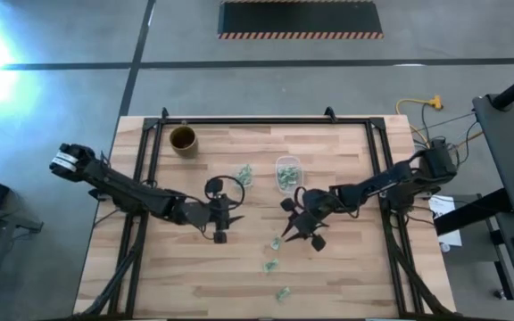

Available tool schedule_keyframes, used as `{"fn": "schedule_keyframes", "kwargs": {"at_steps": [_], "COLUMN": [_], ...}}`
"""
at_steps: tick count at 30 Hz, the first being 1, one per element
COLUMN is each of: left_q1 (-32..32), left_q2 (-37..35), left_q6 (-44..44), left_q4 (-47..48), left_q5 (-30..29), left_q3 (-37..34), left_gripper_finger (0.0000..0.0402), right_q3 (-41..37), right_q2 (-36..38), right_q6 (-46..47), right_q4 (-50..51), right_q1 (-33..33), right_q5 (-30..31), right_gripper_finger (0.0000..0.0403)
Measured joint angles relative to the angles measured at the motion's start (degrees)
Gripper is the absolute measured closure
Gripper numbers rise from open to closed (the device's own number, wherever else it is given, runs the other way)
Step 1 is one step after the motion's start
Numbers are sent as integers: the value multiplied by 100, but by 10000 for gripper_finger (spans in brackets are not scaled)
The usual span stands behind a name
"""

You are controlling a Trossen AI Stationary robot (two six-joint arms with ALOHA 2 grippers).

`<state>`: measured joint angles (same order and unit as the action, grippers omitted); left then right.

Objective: Pick and place items into bin
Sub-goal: Put the light green stevia packet into the right transparent bin

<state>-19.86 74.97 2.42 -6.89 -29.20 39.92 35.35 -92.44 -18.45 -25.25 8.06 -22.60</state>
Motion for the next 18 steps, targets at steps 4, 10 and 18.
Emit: {"fn": "schedule_keyframes", "kwargs": {"at_steps": [4, 10, 18], "left_q1": [0, 0, 0], "left_q2": [3, 20, 0], "left_q6": [-121, -138, -136], "left_q4": [34, 26, 13], "left_q5": [-1, -13, -26], "left_q3": [-11, -86, -253], "left_gripper_finger": [246, 246, 246], "right_q3": [116, 535, 977], "right_q2": [-422, -1237, -1640], "right_q6": [69, 174, 197], "right_q4": [-141, -193, 300], "right_q1": [-7, -3, -4], "right_q5": [8, 3, -118], "right_gripper_finger": [311, 276, 245]}}
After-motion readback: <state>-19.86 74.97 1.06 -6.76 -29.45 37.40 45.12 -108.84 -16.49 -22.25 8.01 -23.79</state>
